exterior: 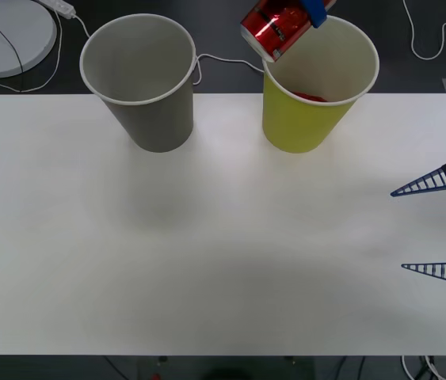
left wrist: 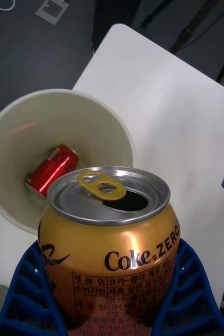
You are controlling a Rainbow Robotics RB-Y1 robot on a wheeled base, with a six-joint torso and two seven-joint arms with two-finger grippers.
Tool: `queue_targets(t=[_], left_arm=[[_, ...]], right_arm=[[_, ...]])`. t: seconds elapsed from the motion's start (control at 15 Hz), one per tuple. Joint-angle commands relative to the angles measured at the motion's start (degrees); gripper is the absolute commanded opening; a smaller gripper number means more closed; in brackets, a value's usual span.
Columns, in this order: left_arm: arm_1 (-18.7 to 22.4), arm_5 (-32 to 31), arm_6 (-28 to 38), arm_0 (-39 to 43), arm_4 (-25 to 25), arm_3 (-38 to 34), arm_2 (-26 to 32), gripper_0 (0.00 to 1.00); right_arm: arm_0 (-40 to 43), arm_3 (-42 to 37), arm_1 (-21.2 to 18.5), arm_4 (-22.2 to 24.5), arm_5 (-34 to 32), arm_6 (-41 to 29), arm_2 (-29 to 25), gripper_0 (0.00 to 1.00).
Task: Put the can into the green bin and the plastic bottle into the gray bin
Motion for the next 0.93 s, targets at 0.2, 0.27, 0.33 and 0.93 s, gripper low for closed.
queue_targets(t=[0.2,0.27,0.33,0.93], left_arm=[[-11.31,9.16,-0.10,-5.55,2.37,17.08,-7.90,0.01],[-13.15,10.56,-0.72,-5.64,2.72,19.54,-8.42,0.01],[-15.18,11.97,-0.89,-5.64,2.90,21.91,-8.86,0.01],[-22.73,20.49,-1.07,-5.82,6.59,30.96,-14.23,0.03]], right_arm=[[0.00,0.00,0.00,0.00,0.00,0.01,0.00,1.00],[0.00,0.00,0.00,0.00,0.00,0.01,0.00,1.00],[0.00,0.00,0.00,0.00,0.00,0.01,0.00,1.00],[0.00,0.00,0.00,0.00,0.00,0.01,0.00,1.00]])
